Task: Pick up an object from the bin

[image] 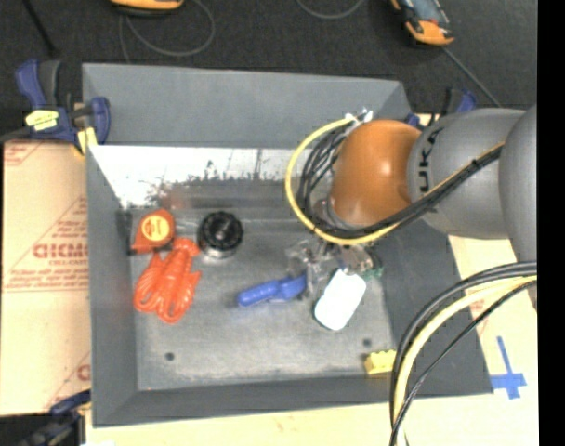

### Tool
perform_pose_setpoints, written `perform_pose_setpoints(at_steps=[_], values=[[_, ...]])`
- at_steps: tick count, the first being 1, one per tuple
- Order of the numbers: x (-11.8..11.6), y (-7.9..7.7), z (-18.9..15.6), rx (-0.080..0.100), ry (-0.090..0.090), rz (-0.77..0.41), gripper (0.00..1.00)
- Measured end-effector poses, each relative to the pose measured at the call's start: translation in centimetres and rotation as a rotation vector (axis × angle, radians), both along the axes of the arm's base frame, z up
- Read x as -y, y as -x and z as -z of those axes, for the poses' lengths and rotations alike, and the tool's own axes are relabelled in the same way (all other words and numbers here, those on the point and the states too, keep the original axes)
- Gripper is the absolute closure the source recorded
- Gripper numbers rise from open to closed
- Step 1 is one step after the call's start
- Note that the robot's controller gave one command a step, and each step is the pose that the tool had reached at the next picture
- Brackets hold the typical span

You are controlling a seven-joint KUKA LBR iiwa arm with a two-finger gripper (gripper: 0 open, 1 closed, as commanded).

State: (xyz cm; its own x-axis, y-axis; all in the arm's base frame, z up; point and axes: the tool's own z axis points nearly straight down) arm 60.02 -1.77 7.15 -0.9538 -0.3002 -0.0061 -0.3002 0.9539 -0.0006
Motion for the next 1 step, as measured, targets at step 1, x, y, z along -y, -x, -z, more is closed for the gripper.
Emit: perform_pose_setpoints(at_steps=[1], values=[[-0.01, 0.0, 0.0, 0.0, 0.0, 0.001, 1.0]])
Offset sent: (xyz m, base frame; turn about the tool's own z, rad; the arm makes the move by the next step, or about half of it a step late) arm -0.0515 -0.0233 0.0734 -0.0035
